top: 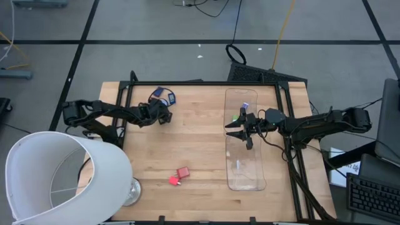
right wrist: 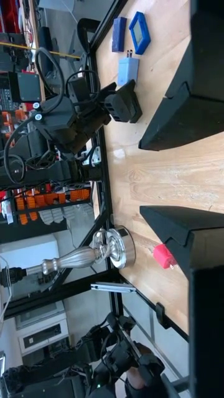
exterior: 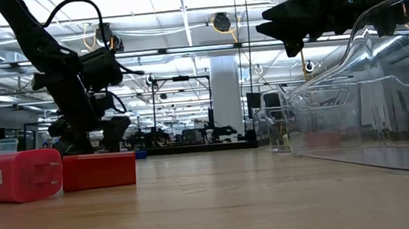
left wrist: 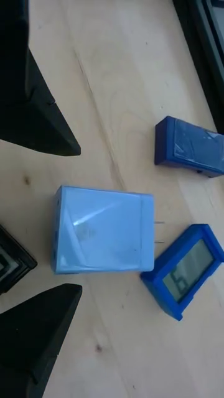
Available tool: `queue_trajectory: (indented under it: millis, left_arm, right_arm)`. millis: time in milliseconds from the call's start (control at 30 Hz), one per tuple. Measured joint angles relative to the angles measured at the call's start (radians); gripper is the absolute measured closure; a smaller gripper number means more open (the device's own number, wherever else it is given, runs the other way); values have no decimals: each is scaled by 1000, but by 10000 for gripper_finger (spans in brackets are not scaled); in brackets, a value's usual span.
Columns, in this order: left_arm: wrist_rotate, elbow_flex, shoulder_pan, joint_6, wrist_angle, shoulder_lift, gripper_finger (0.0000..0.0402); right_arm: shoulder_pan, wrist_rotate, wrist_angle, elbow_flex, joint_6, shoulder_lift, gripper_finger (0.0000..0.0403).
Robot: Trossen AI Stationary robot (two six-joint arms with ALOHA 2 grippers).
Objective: Pick & Place Office items
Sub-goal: Put the light blue charger adapter into the top transparent bin
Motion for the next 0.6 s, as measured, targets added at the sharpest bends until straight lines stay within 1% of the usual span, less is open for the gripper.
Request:
queue_trajectory:
  millis: [267,600]
  left_arm:
    - [2,0,6,29,34,0,50]
    - [51,-2,38,30,38,0,51]
  right_arm:
    - [0,0,0,0,0,0,259]
    - [0,0,1,0,0,0,259]
